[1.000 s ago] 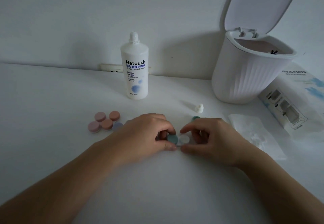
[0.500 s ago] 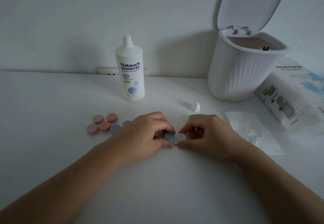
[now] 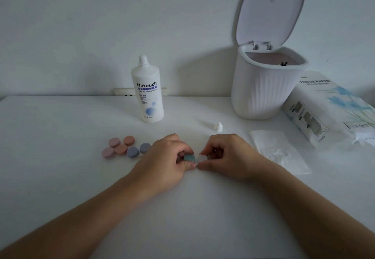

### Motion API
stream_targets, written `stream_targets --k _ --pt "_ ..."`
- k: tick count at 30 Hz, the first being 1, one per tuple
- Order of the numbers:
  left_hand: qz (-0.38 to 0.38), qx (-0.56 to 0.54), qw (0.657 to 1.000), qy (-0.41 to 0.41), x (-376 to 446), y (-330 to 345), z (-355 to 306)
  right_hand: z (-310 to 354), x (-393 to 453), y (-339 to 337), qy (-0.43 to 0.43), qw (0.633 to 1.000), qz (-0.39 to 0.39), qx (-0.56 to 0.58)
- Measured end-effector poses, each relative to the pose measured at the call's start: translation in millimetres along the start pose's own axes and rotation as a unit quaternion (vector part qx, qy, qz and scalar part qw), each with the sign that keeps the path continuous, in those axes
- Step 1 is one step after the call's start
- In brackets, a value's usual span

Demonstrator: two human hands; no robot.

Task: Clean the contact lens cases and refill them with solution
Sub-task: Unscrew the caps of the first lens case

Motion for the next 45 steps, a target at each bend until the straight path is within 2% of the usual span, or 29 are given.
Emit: stream_targets --k 5,11,16,19,22,25,30,34,36,39,45 --pt "-0.016 -0.004 1.0 -0.002 -6 0 0 0 -1 1 0.004 1.0 0.005 0.002" --pt "0.025 0.045 0.999 0.002 -6 -3 -5 -1 -1 0 0.014 1.0 0.013 0.012" --pt "0.033 -0.054 0.998 0.008 -8 -1 0 0 -2 -1 0.009 1.0 0.009 0.005" --pt "0.02 -0.06 0.998 0.003 -9 0 2 1 -2 -1 0.002 1.0 0.002 0.006" --pt "-0.012 -0.011 1.0 -0.008 -10 -4 2 -1 -1 0 -0.001 1.0 0.0 0.01" --pt "-0.033 0.067 0.997 0.018 -14 -8 -9 -2 -1 0 0.0 1.0 0.001 0.01" --pt "-0.007 0.011 0.999 0.035 -20 -5 -6 -3 0 1 -0.003 1.0 0.004 0.016" --pt "-0.059 0.153 0.985 0.048 -24 -21 -17 -2 0 1 -0.003 1.0 0.004 0.01" --pt "-0.046 0.144 0.987 0.059 -24 -20 -20 -3 -1 1 -0.003 1.0 0.003 0.01" --pt "0.005 0.072 0.996 0.057 -20 -10 -20 -3 -1 0 -0.005 1.0 0.001 0.014" --pt "-0.055 0.159 0.984 0.063 -19 -21 -24 -3 -1 0 -0.002 1.0 0.0 0.004"
Point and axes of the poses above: each hand's wrist, its own x-axis towards the middle knuckle, its own y-axis out of the palm, z = x × y, the point moved 10 cm from there along x, towards the middle knuckle, and after that the axes turned 12 degrees about z, right-handed, at the moved point
